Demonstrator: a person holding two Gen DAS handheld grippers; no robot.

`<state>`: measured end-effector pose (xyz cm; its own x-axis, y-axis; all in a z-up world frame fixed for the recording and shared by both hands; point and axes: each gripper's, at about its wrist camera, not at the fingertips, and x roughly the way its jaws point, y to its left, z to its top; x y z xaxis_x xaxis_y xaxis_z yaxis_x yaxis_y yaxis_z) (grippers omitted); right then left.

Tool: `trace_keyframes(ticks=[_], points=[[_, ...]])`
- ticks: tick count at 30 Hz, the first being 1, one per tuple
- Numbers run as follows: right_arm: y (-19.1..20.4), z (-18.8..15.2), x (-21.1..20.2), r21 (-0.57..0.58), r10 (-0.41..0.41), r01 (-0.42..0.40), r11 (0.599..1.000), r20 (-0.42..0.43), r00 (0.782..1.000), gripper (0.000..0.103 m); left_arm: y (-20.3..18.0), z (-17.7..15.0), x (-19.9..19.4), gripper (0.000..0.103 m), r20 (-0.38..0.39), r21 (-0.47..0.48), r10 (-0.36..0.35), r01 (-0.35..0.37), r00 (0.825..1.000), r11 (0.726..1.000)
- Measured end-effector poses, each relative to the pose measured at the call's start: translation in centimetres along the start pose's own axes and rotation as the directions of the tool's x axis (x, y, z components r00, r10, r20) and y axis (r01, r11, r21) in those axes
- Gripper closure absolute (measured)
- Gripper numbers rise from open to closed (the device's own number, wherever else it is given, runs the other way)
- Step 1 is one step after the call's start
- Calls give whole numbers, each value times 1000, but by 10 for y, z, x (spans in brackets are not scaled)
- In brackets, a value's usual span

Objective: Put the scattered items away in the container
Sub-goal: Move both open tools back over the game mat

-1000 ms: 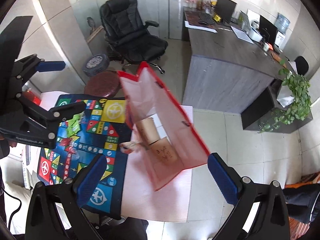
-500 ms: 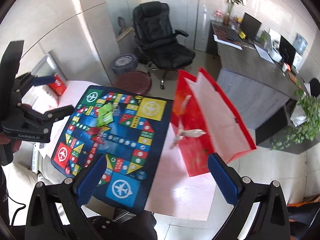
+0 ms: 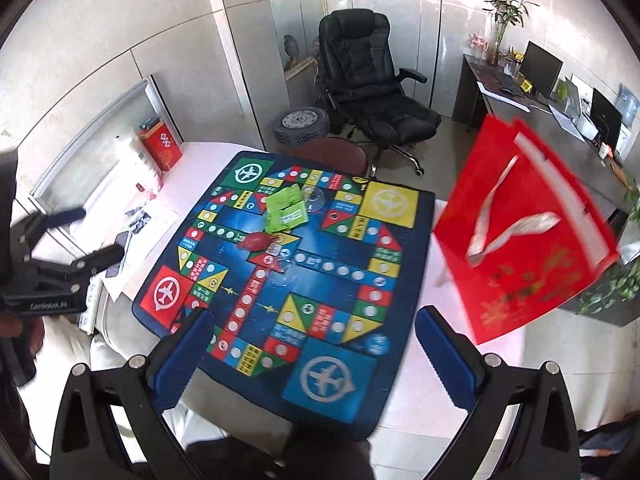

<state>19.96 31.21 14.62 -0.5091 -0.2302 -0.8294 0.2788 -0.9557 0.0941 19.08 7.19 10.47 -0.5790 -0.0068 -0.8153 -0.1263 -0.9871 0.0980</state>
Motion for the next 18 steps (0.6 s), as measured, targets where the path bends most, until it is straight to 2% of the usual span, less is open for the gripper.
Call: trace_keyframes(ticks=[6, 9, 12, 13, 15, 18], points=[[37, -39, 42, 44, -44, 41, 998, 83, 996, 0, 19, -51, 46, 0, 52, -9, 19, -19, 998, 1000], [54, -59, 64, 90, -71, 60, 994, 120, 990, 0, 30, -70, 63, 0, 82, -37, 3, 0, 997, 999], [72, -79, 88, 89, -85, 76, 993, 100, 991, 0, 34, -92, 78, 0, 89, -28, 30, -27, 996, 999], [78, -85, 95, 88, -83, 76, 993, 78, 993, 0, 36, -97, 83, 0, 54, -33, 21, -19, 998, 999], [81, -89, 102, 98, -56, 50, 994, 56, 997, 0, 41, -102, 81, 0, 47, -59, -34, 36, 998, 998], [82, -88, 105, 122, -64, 55, 991, 76, 995, 0, 44, -101, 80, 0, 69, -42, -12, 15, 998, 999]])
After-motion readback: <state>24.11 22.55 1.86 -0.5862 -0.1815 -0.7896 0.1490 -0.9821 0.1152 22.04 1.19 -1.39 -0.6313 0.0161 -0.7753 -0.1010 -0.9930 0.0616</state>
